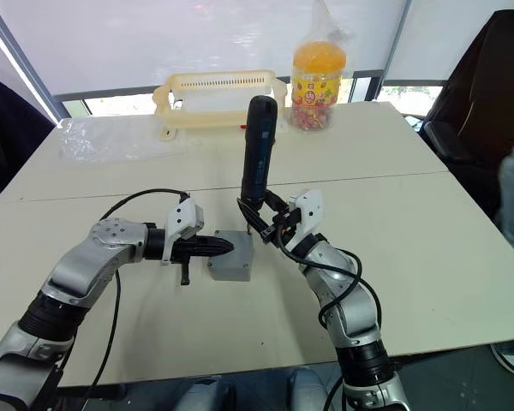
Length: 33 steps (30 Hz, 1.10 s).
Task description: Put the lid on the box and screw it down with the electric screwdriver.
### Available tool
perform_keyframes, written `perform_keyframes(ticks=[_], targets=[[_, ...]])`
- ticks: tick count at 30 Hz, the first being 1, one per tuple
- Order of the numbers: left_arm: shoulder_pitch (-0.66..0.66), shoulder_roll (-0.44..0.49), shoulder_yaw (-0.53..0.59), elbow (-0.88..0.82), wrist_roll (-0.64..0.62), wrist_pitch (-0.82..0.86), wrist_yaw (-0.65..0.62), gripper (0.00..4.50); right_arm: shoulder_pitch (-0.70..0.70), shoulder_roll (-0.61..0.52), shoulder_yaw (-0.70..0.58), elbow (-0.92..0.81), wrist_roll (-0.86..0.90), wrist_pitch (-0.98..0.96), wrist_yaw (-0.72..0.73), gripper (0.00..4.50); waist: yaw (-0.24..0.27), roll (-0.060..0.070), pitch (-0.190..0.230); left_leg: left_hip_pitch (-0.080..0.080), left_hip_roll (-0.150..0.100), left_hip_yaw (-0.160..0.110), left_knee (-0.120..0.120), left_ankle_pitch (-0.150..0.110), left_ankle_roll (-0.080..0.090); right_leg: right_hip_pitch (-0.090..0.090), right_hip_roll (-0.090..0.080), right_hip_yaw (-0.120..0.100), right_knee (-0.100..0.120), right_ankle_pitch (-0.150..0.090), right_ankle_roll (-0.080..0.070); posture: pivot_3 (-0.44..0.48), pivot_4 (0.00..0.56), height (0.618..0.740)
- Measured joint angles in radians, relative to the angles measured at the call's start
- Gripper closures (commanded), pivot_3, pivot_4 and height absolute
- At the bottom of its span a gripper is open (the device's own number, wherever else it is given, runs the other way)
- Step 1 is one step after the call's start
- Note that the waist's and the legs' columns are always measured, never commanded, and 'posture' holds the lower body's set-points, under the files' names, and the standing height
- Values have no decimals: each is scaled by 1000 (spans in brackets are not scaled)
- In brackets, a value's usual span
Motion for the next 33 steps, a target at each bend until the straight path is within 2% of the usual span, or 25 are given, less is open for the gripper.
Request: perform_keyframes(ticks=[25, 33], targets=[[1, -1, 1, -5, 0, 14, 4, 4457, 15, -1, 4, 24, -25, -59, 5, 2734, 0, 0, 0, 2, 0, -1, 0, 0, 0, 1, 0, 0, 0, 0, 0, 0, 150, 740], [4, -1, 1, -5, 0, 16, 11, 4457, 21, 4, 45, 51, -73, -129, 10, 2734, -1, 0, 0, 8, 0, -1, -1, 0, 0, 7, 0, 0, 0, 0, 0, 0, 150, 740]])
